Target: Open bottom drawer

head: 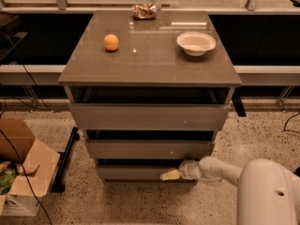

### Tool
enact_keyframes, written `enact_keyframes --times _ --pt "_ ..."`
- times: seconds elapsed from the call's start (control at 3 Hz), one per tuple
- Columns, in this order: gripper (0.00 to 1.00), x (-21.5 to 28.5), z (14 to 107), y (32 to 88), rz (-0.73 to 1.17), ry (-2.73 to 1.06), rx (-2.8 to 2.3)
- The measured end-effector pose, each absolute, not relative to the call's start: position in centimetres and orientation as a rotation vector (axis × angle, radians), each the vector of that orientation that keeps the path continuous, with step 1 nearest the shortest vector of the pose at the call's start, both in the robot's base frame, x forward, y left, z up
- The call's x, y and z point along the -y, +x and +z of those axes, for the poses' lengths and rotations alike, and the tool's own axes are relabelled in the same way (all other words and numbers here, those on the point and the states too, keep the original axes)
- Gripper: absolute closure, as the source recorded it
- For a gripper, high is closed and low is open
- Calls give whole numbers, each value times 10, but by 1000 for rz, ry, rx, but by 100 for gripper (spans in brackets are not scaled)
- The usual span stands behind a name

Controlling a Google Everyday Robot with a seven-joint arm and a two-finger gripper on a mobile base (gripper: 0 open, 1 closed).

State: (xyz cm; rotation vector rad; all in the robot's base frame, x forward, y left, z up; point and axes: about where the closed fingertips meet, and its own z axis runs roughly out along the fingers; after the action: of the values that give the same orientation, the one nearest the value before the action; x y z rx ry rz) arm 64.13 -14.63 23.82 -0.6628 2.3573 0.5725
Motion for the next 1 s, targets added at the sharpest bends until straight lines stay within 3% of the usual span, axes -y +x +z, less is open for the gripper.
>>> enact_keyframes --times 0.33,1.0 --pt "0 147 219 659 586 -667 -2384" --pt "42 148 215 660 586 -658 -2402"
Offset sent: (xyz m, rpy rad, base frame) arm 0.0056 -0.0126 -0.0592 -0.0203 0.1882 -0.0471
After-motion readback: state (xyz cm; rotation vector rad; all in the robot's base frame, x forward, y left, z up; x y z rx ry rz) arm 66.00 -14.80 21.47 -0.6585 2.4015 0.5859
